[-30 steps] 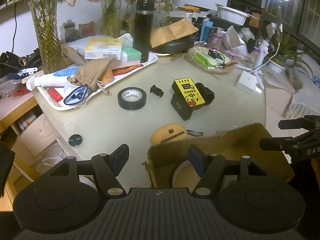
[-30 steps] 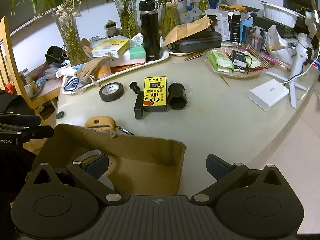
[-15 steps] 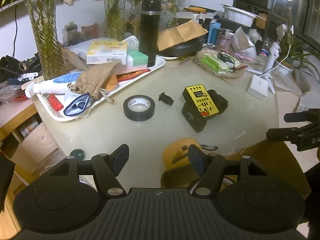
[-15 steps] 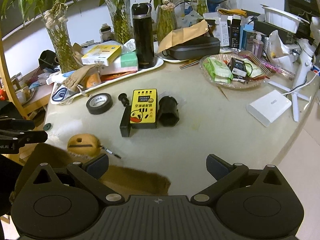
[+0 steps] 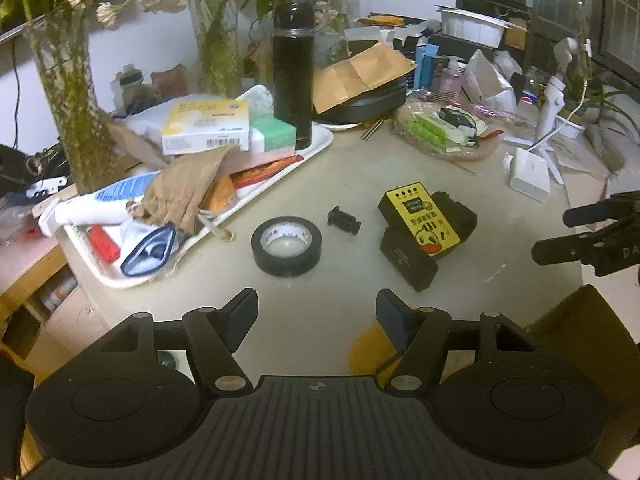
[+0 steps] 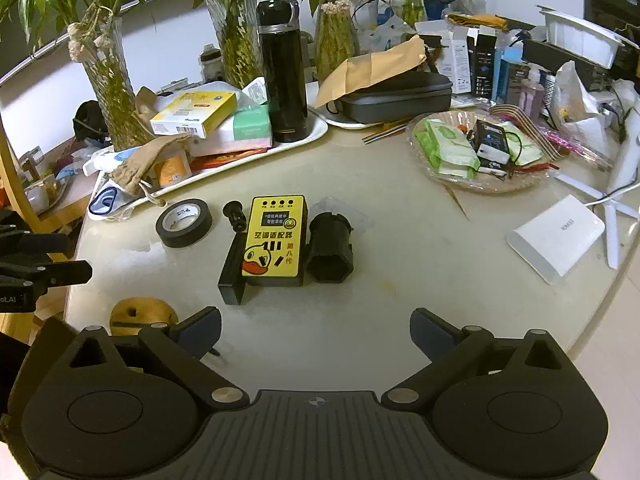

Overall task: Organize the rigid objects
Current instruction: 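Close the left tool on the black tape roll while the right tool approaches the black adapter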

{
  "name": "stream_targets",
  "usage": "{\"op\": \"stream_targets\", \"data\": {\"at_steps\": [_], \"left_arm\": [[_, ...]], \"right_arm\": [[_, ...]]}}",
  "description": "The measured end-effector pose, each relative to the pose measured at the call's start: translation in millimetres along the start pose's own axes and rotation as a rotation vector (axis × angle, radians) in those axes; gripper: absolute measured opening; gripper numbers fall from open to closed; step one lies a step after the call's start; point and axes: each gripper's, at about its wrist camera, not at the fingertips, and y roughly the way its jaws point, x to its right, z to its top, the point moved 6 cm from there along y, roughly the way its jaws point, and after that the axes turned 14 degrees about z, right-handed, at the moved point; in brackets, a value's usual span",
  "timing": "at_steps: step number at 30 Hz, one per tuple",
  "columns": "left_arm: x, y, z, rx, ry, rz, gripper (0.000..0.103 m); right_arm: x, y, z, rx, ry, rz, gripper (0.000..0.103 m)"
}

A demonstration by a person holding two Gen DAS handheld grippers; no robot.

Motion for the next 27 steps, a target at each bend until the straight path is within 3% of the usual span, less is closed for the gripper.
{"op": "stream_targets", "data": {"at_steps": [5, 18, 27], "left_arm": [[0.8, 12.4, 7.9, 0.026, 0.025, 0.002, 0.074], [-0.1, 73.2, 17.4, -0.027, 0.072, 0.012, 0.074], [1.3, 113.6, 16.6, -0.083, 0.109, 0.007, 0.074]], "right_arm": [[9.7, 10.8, 8.3, -0.009, 0.014, 0.01, 0.096], [28.8, 39.0, 21.0, -0.051, 0.033, 0.046, 0.096], [44.2, 54.5, 27.5, -0.07, 0.114, 0.112, 0.087]]}}
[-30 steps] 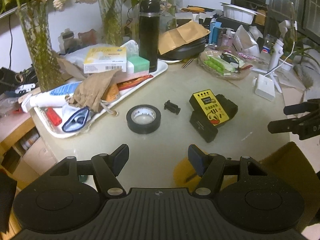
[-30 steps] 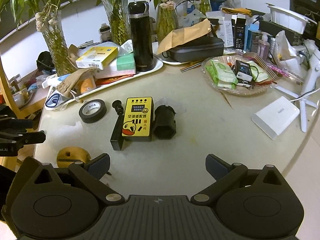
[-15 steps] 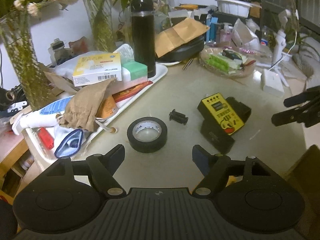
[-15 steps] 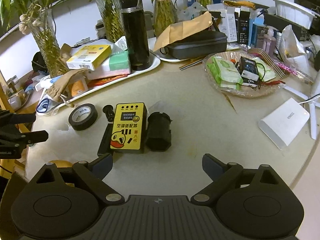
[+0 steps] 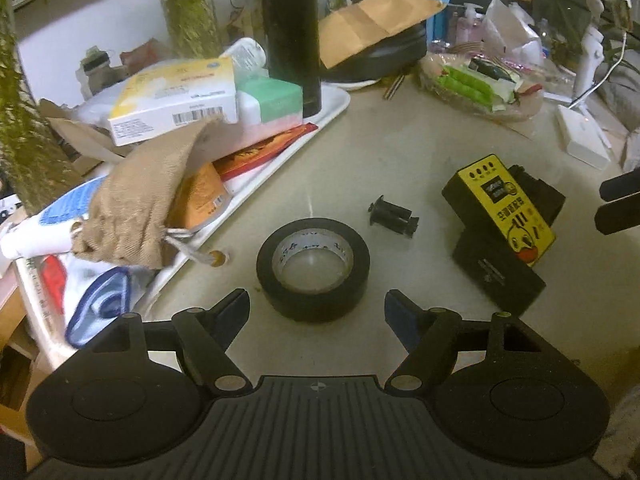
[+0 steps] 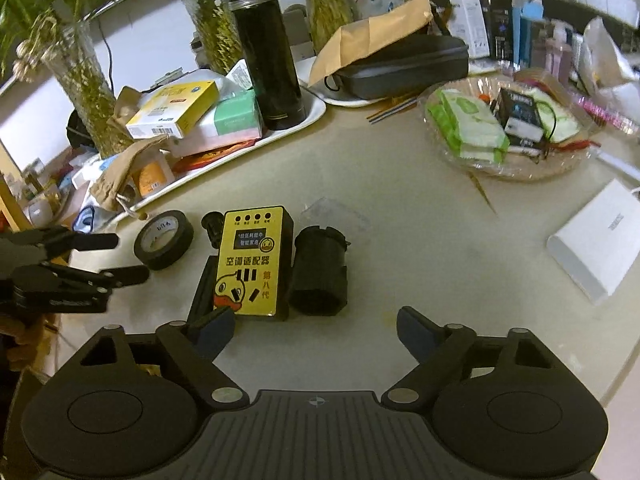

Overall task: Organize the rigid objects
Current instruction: 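Close the left tool on the black tape roll while the right tool approaches the black adapter, then grasp the black adapter with the right tool while the left tool lifts the tape roll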

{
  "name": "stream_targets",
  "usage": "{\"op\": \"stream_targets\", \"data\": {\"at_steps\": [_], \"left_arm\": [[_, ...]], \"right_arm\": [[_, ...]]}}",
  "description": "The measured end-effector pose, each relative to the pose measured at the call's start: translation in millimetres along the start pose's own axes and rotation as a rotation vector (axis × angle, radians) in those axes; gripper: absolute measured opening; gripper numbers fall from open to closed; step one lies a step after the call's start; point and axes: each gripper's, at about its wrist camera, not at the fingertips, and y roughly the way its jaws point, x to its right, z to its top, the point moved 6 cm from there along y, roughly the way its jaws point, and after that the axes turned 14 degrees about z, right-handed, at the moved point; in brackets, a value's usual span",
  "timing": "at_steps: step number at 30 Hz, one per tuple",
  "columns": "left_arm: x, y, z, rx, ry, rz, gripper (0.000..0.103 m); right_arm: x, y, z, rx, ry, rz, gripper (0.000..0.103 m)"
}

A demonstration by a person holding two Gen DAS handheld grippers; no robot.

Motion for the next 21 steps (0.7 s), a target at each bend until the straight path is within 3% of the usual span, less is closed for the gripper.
{"op": "stream_targets", "data": {"at_steps": [10, 18, 21], "left_arm": [[2.6, 27.2, 9.3, -0.04, 0.003, -0.015, 0.074], [2.9, 33.4, 15.2, -0.01, -0.004, -0.031, 0.074], [2.7, 34.4, 15.2, 0.011, -0.005, -0.037, 0.074]], "right_arm": [[26.9, 19.0, 8.0, -0.014, 0.139, 0.076, 0.07], [36.9, 37.3, 14.4, -0.03, 0.207, 0.138, 0.06], [36.4, 44.7, 15.1, -0.044, 0.21, 0.155, 0.052]]}}
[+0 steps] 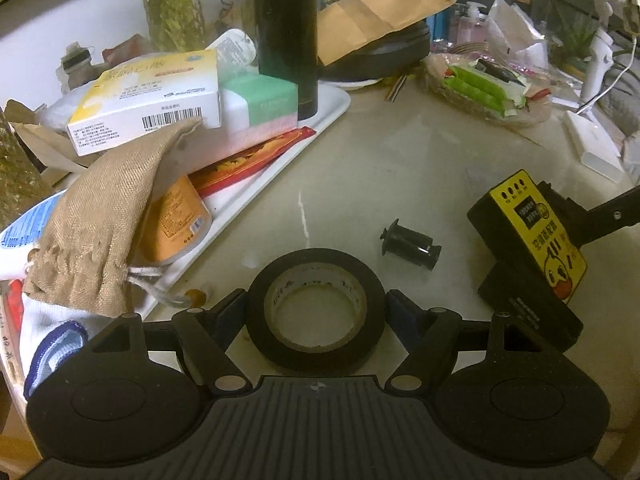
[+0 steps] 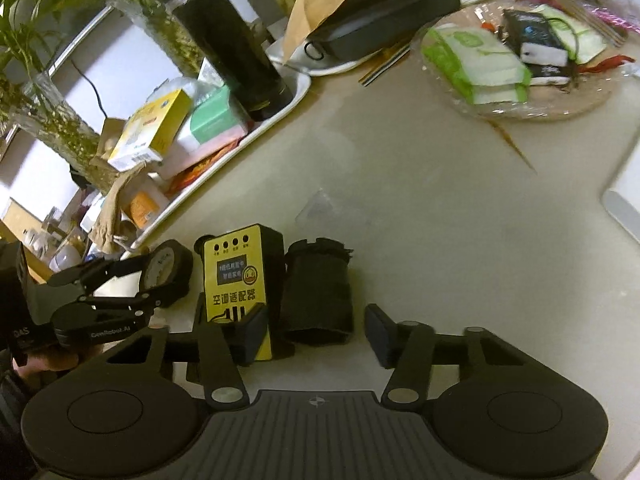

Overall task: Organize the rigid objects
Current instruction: 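Grasp the black adapter with the right tool while the left tool lifts the tape roll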

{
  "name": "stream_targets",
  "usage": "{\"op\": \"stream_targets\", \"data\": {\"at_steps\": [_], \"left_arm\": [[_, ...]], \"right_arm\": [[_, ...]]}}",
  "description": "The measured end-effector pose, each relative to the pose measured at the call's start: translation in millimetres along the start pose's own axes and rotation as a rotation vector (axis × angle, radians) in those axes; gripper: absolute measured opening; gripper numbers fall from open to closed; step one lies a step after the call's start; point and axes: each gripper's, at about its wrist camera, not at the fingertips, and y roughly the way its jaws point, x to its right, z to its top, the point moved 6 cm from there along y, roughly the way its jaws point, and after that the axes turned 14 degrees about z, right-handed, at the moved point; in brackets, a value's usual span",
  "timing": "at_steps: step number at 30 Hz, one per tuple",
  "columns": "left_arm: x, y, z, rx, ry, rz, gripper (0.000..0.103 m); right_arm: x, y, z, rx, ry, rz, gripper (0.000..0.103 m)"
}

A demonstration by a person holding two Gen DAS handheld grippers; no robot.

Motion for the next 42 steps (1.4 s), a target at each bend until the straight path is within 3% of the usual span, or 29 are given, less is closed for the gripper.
{"op": "stream_targets", "data": {"at_steps": [6, 16, 21, 42], "left_arm": [[-2.0, 0.7, -0.4, 0.011, -0.023, -0.008, 0.073], [7.9, -10.2, -1.2, 0.033, 0.009, -0.031, 0.072], [8.3, -11.9, 1.9, 0.034, -0.001, -0.039, 0.072], [4.9, -40.6, 13.7, 0.062, -0.068, -0.056, 0.072]], "right_arm": [[1.8, -3.5, -0.3, 0.008, 0.038, 0.005, 0.043], [-26.8, -16.9, -4.8, -0.001, -0.162, -0.178, 0.043], [-21.2, -11.0, -10.2, -0.046, -0.183, -0.242, 0.043], [-26.0, -5.8, -16.2, -0.06, -0.193, -0.27, 0.043]]}}
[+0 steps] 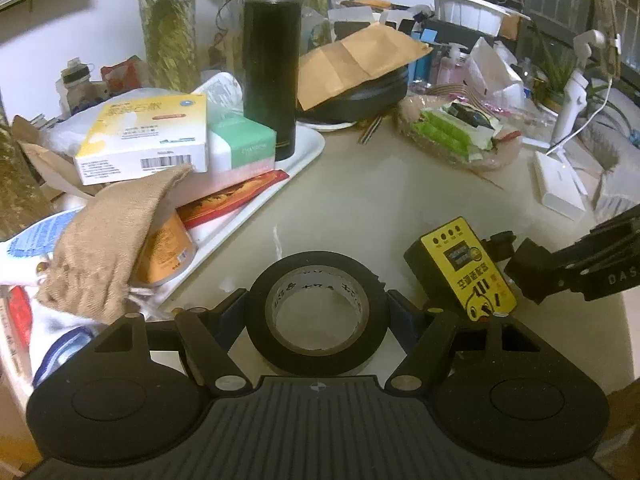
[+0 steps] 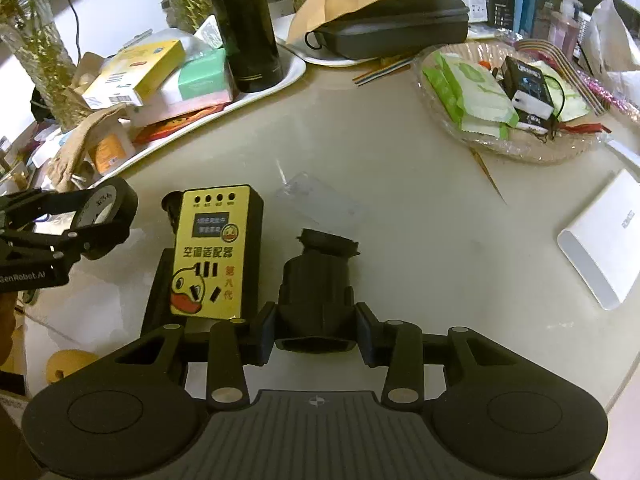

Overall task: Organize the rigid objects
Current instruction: 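Grasp the black adapter with the right tool while the left tool lifts the tape roll, then carry the tape roll and adapter into the box and open both tools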

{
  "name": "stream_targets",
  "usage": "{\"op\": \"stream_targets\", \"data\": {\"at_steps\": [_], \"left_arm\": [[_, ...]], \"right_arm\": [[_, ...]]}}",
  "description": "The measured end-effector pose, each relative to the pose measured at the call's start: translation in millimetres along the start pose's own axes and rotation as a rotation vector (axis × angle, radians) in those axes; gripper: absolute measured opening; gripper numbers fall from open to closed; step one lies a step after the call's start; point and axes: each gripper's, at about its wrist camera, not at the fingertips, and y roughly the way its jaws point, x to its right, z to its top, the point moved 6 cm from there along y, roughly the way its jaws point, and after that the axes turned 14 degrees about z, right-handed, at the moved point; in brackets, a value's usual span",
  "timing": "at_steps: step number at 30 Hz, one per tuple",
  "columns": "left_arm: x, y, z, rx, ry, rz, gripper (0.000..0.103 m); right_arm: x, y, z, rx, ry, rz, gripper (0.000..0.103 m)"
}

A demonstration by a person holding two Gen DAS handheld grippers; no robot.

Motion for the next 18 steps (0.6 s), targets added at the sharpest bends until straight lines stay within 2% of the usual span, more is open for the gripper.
{"op": "stream_targets", "data": {"at_steps": [11, 18], "left_arm": [[5.4, -45.6, 1.0, 0.022, -0.059, -0.017, 0.072], [17.3, -69.7, 0.4, 0.032, -0.019, -0.014, 0.072]], "right_arm": [[-10.5, -38.1, -9.7, 0.083, 0.027, 0.014, 0.043], [-24.0, -61.7, -15.3, 0.124, 0.011, 0.005, 0.043]]}}
